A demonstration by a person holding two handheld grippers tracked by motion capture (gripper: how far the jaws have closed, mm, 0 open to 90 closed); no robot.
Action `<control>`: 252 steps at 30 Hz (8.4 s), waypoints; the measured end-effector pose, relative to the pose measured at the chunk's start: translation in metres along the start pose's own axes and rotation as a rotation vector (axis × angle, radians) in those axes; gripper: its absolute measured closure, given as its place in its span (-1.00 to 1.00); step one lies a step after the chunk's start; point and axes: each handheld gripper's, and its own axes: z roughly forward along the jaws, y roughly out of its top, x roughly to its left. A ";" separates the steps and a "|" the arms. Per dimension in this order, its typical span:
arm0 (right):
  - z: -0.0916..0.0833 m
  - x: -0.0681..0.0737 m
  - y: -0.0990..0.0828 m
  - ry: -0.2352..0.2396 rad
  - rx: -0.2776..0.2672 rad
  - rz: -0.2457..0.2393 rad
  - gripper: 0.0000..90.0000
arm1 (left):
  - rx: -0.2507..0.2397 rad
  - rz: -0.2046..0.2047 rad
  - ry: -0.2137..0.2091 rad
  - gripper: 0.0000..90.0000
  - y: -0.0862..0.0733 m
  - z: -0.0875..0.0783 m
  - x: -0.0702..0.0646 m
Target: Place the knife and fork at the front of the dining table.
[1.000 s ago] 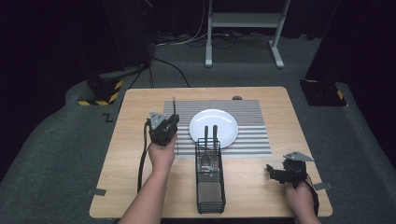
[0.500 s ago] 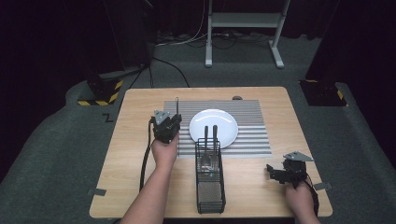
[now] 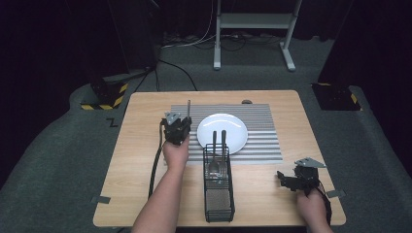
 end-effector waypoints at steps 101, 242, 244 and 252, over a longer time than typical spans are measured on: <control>0.000 0.000 0.000 0.024 0.003 -0.025 -0.78 | 0.213 0.077 0.225 0.68 -0.041 -0.004 0.023; -0.017 0.180 0.129 0.324 -0.485 -0.129 0.72 | 0.366 0.176 0.166 -0.92 -0.105 -0.118 0.067; -0.017 0.180 0.128 0.324 -0.488 -0.129 0.72 | 0.367 0.178 0.165 -0.92 -0.105 -0.118 0.067; -0.023 0.181 0.127 0.319 -0.512 -0.140 0.83 | 0.366 0.178 0.165 -0.92 -0.105 -0.118 0.067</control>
